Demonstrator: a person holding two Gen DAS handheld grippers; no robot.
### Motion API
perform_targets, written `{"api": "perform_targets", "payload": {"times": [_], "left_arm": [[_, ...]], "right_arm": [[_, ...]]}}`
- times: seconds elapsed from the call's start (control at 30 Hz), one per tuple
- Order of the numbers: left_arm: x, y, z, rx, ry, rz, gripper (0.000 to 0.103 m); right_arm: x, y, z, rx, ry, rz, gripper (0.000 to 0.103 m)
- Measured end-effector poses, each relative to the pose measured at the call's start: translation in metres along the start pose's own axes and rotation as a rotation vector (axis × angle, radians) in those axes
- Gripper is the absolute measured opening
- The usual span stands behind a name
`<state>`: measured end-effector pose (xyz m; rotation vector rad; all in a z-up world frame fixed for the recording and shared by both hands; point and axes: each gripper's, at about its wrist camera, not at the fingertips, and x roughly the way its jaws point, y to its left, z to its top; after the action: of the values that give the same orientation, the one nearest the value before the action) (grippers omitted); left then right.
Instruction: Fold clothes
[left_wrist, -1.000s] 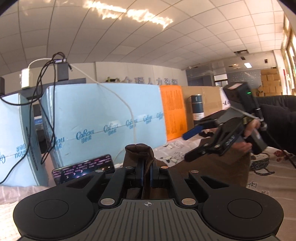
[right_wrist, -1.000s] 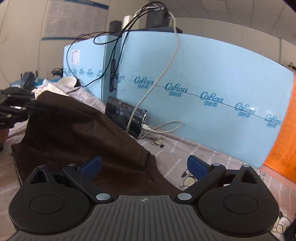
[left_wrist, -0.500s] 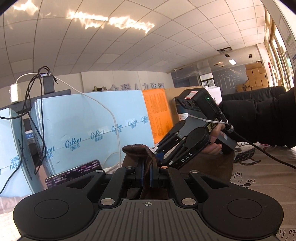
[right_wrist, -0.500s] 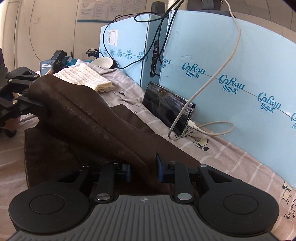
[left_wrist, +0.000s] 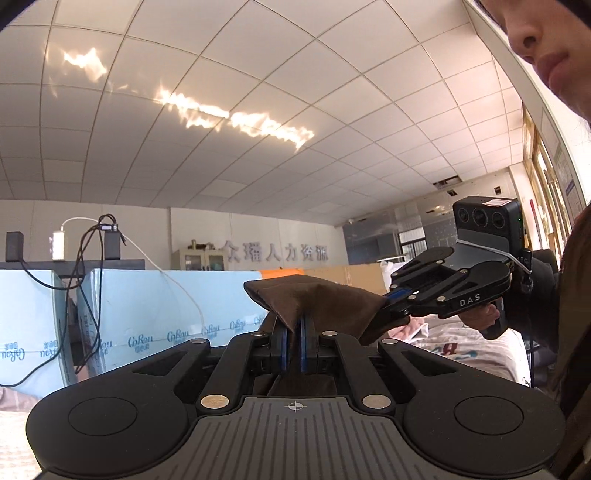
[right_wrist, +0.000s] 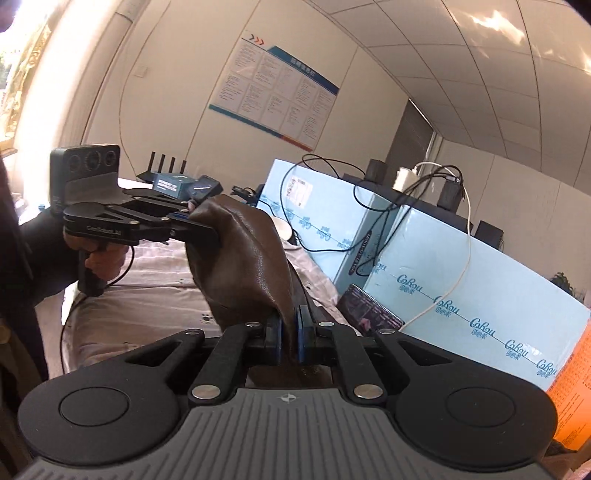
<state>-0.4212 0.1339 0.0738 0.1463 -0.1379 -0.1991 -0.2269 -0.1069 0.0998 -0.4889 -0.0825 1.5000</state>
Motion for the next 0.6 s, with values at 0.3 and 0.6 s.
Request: {"api": "perform_targets", "payload": {"times": [0.3, 0.6], "left_arm": [[-0.021, -0.022, -0.025, -0.071, 0.286, -0.011, 0.02], [-0.051, 0.013, -0.051, -0.175, 0.488, 0.303, 0.071]], "right_arm": [[-0.027, 0.065, -0.013, 0.055, 0.145, 0.274, 0.012], [-0.051, 0.023, -0.034, 0.165, 0.078, 0.067, 0.072]]}}
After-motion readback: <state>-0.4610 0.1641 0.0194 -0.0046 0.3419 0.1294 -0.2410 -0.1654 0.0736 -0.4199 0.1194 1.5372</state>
